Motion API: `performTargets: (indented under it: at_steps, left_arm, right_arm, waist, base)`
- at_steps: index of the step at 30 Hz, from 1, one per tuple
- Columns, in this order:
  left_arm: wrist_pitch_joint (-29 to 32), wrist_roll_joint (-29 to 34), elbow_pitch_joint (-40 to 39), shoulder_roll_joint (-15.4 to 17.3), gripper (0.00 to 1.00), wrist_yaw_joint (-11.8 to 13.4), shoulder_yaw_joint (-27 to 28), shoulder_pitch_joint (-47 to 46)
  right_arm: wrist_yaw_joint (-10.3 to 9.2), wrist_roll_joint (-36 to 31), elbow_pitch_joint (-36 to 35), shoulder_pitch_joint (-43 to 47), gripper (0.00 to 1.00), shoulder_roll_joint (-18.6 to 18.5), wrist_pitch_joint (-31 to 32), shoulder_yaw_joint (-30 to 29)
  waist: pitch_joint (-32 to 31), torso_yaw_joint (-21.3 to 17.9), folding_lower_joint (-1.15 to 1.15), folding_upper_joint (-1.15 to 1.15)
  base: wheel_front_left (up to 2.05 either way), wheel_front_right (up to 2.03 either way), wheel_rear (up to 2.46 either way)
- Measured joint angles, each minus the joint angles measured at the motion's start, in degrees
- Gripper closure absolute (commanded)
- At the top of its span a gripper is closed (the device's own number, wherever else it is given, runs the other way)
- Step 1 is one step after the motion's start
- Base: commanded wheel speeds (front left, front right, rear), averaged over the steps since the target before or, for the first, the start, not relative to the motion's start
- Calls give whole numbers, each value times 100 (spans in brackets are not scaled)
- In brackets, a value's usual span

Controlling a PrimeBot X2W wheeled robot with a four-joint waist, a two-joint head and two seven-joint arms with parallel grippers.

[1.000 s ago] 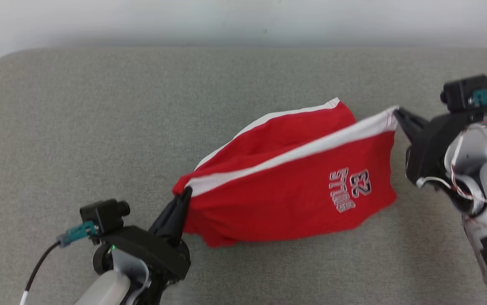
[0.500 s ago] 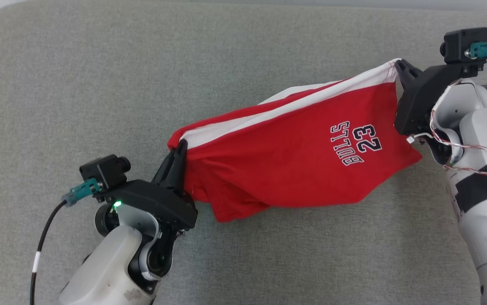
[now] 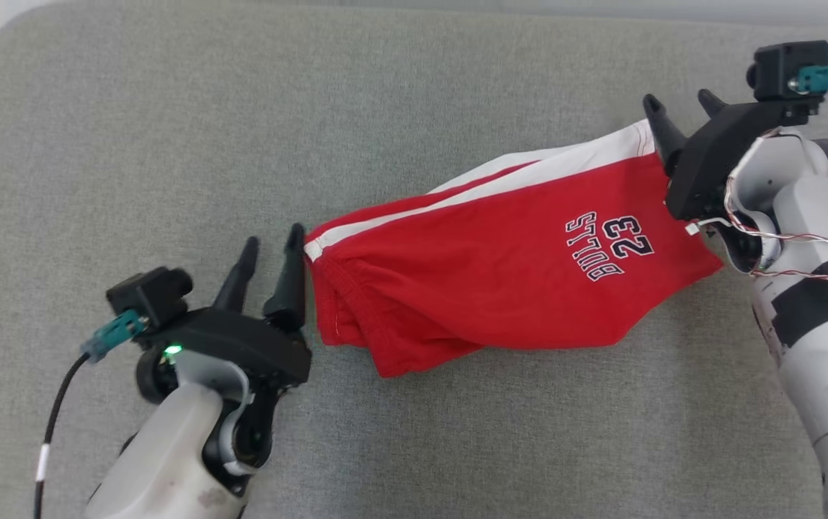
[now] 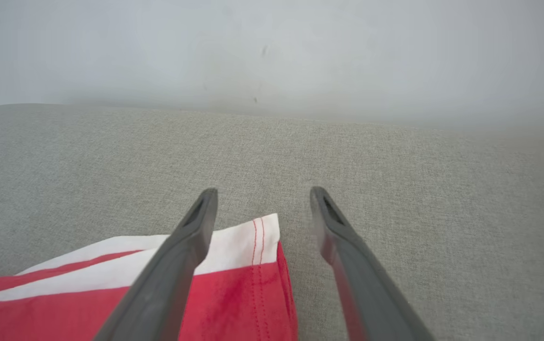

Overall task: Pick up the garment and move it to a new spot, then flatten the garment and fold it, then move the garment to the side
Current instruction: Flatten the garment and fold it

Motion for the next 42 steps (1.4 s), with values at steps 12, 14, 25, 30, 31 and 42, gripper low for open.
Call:
performTargets:
  at_steps: [12,14,25,30,31,42]
  left_arm:
    - [-27,1840,-1093,66,0,-98,1284,1341]
    - [-29,2141,-1306,-44,0,-154,1511,1599]
    - [-29,3328,-1641,-571,0,-760,2354,2538]
    - [-29,3495,-1706,-784,0,-907,2512,2822]
    - [-29,3495,-1717,-806,0,-916,2536,2884]
    - [-29,3620,-1751,-900,0,-1028,2553,3024]
  right_arm:
    - [0,503,486,595,0,-238,97,-240]
    - [0,534,575,665,0,-223,99,-272]
    - [0,521,1172,700,0,-151,37,-524]
    - [0,447,1401,654,0,-68,24,-537]
    - [0,393,1465,641,0,-71,24,-525]
    - [-42,219,1740,558,100,32,136,-364]
  waist:
    - [-487,0,-1,-1]
    - [-506,39,-1,-1]
    - [-394,341,-1,-1]
    - [-335,472,0,-1]
    - [-329,490,-1,-1]
    - [-286,604,-1,-2]
  base:
    - [0,0,0]
    - [0,0,0]
    - [0,0,0]
    - [0,0,0]
    - [0,0,0]
    - [0,0,0]
